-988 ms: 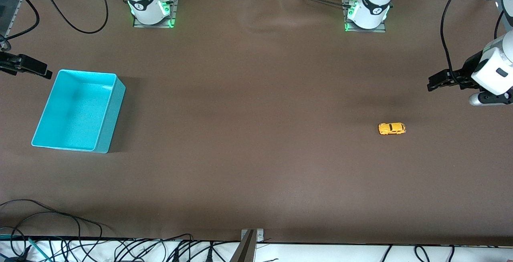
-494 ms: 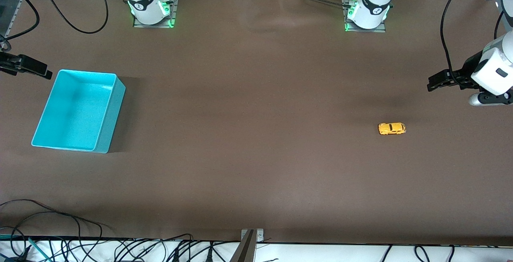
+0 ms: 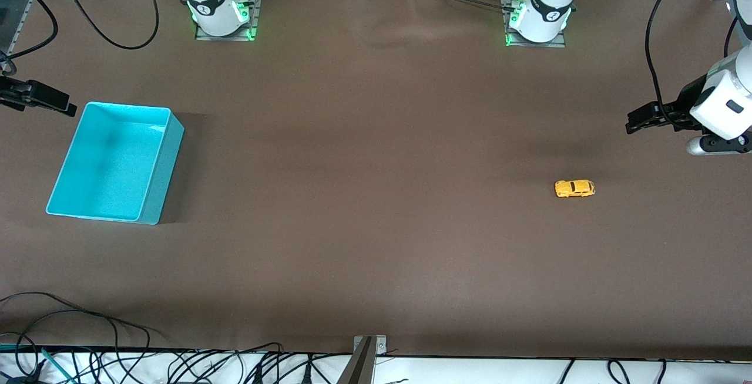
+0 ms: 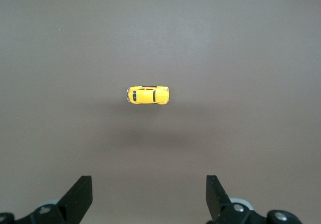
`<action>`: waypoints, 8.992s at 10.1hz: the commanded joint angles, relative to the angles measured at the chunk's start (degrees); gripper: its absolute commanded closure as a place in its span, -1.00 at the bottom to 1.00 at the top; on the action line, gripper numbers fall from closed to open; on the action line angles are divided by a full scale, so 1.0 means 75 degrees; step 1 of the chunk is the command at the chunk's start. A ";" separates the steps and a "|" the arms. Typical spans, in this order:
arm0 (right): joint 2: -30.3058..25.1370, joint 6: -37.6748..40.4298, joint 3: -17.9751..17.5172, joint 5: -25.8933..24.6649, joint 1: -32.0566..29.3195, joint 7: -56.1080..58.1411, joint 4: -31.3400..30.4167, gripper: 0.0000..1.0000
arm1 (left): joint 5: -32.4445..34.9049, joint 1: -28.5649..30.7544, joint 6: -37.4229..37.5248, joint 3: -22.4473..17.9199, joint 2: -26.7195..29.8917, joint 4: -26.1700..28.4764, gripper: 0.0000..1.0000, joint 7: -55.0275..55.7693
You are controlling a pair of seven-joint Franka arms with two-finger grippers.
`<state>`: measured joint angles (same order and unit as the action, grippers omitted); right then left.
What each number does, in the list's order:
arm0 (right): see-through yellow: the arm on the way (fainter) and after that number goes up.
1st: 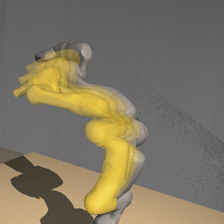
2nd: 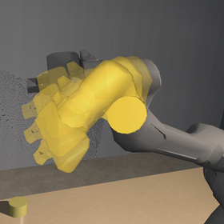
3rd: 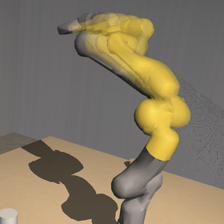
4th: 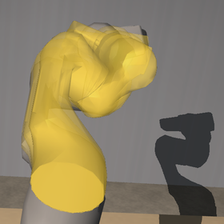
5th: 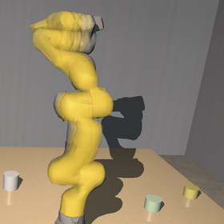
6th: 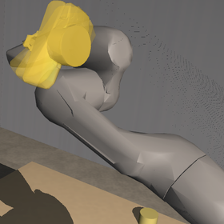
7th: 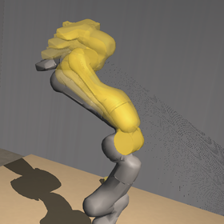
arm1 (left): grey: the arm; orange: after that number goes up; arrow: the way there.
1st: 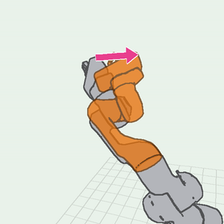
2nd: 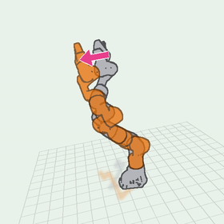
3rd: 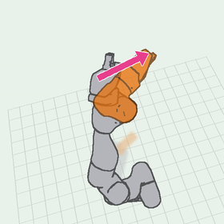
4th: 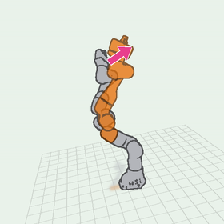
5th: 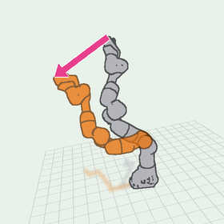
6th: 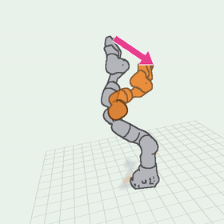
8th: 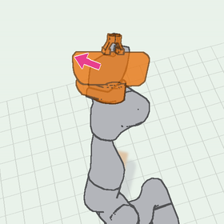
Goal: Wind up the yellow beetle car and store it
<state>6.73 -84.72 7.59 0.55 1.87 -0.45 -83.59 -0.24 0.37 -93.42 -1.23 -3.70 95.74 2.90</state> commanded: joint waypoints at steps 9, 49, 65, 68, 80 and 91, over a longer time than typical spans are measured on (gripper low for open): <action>0.0040 0.0011 0.0020 0.0161 -0.0003 0.0024 0.0106 -1.00 | 0.0114 0.0103 0.0010 0.0024 -0.0034 -0.0074 -1.00 -0.0164; 0.0075 0.0023 0.0020 0.0149 -0.0026 0.0071 0.0106 -1.00 | 0.0126 0.0654 -0.7043 0.0082 -0.2212 0.4062 -1.00 -1.1139; 0.0087 0.0035 0.0020 0.0149 -0.0015 0.0071 0.0094 -1.00 | 0.0115 0.0513 -0.7724 0.0375 -0.2693 0.3980 1.00 -1.3641; 0.0087 0.0035 0.0020 0.0149 -0.0015 0.0071 0.0083 -1.00 | 0.0126 0.0514 -0.7771 0.0364 -0.2916 0.3969 1.00 -1.3699; 0.0087 0.0046 0.0020 0.0161 -0.0026 0.0071 0.0059 -1.00 | 0.0009 0.2177 -0.8146 -0.0280 -0.4381 0.3020 1.00 -1.5526; 0.0087 0.0046 0.0020 0.0161 -0.0026 0.0071 0.0059 -1.00 | -0.0284 0.1908 -0.6529 -0.0246 -0.3995 0.1496 -1.00 -1.5481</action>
<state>7.32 -84.80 7.64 0.59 1.81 -0.41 -83.61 -0.89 14.92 -143.38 -2.75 -33.52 108.00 -111.79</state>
